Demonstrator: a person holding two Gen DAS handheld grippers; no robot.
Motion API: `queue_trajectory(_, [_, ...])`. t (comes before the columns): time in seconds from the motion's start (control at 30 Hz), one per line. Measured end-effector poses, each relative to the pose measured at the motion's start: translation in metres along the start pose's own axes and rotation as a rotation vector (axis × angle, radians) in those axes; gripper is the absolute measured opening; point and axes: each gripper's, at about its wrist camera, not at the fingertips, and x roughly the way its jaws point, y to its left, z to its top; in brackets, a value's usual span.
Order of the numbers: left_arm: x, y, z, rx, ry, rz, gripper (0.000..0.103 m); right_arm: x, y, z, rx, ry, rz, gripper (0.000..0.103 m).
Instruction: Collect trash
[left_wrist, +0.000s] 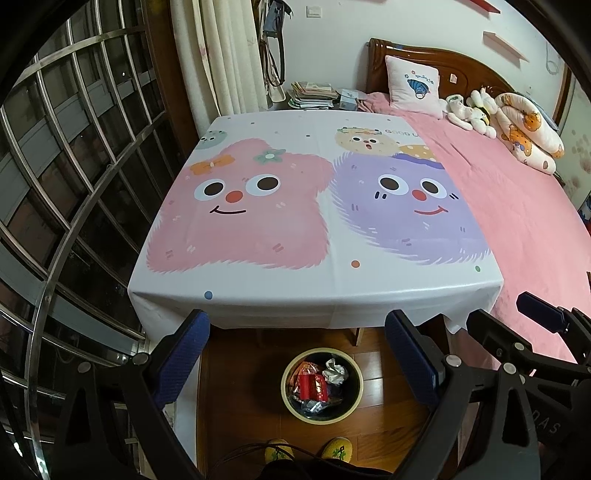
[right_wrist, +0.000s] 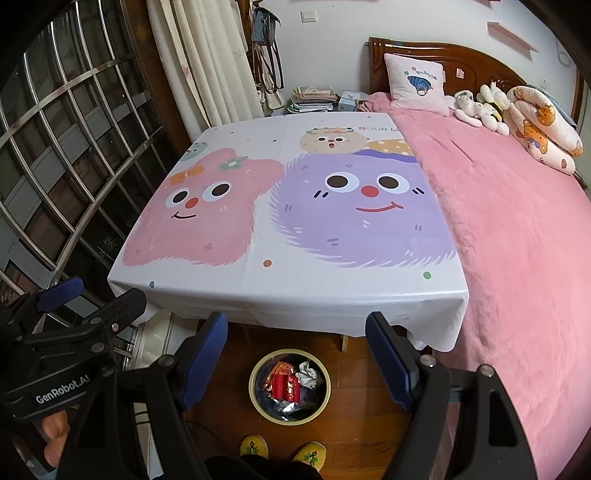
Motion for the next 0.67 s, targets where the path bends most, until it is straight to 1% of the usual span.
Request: queue_trajectory(0.67, [-0.0014, 0.0054, -0.0059, 0.02, 0.003, 0.004, 0.095, 0.0016, 0.0016, -0.0036, 0.003, -0.001, 0.006, 0.078])
